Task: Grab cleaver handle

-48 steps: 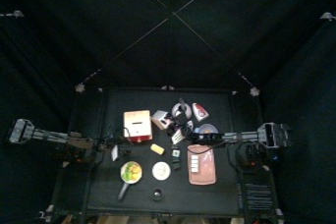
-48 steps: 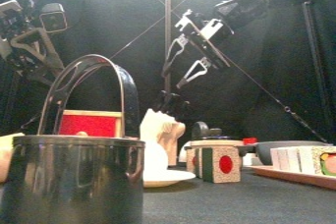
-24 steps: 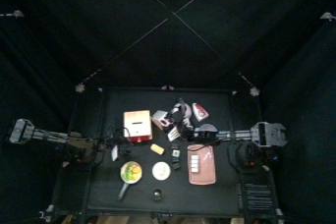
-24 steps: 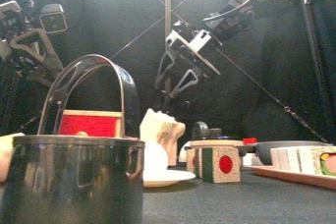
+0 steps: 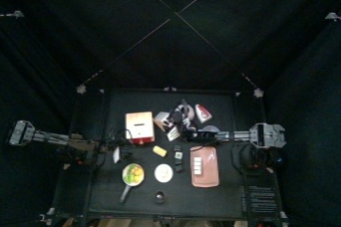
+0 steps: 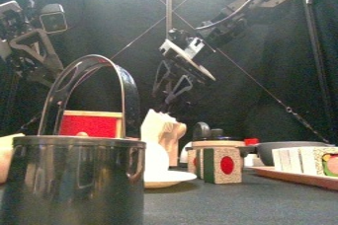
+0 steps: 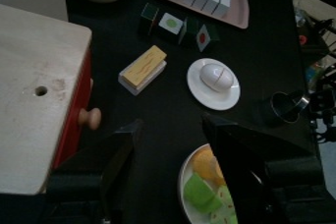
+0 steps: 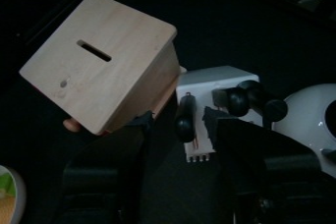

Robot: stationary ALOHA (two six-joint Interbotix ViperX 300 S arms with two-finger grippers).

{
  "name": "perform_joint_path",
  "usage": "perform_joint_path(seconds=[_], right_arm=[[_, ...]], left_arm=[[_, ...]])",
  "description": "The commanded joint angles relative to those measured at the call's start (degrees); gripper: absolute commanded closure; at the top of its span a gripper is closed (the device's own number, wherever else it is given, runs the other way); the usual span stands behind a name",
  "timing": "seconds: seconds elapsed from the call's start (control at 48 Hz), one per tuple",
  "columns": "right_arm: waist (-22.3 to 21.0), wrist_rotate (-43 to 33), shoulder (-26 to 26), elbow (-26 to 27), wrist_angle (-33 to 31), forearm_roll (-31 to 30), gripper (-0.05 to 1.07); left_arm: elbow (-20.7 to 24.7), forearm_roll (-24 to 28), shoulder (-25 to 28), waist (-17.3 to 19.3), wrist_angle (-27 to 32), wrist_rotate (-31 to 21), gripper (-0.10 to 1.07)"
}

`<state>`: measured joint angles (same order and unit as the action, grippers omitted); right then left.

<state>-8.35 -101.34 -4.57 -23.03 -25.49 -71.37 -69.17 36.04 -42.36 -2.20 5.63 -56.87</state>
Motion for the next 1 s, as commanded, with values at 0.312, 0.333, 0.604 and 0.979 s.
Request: perform_joint_path(seconds=[0.312, 0.333, 0.604, 0.979], right_arm=[[-0.6, 0.1, 0.8, 1.1, -0.2, 0.0, 0.45], [-0.6, 0.1, 0.8, 1.1, -0.3, 0.1, 0.46], [-0.3, 0.1, 0.8, 1.0, -0.4, 0.2, 0.61], [-0.2, 0.1, 0.9, 1.3, -0.3, 0.2, 0.64]], left_arm=[[0.8, -0.1, 0.2, 0.1, -0.1, 0.1, 0.1], [0.8, -0.1, 0.2, 0.1, -0.1, 0.1, 0.1], [0.8, -0.1, 0.2, 0.1, -0.1, 0.1, 0.1], [0.8, -0.1, 0.2, 0.1, -0.1, 0.1, 0.1]])
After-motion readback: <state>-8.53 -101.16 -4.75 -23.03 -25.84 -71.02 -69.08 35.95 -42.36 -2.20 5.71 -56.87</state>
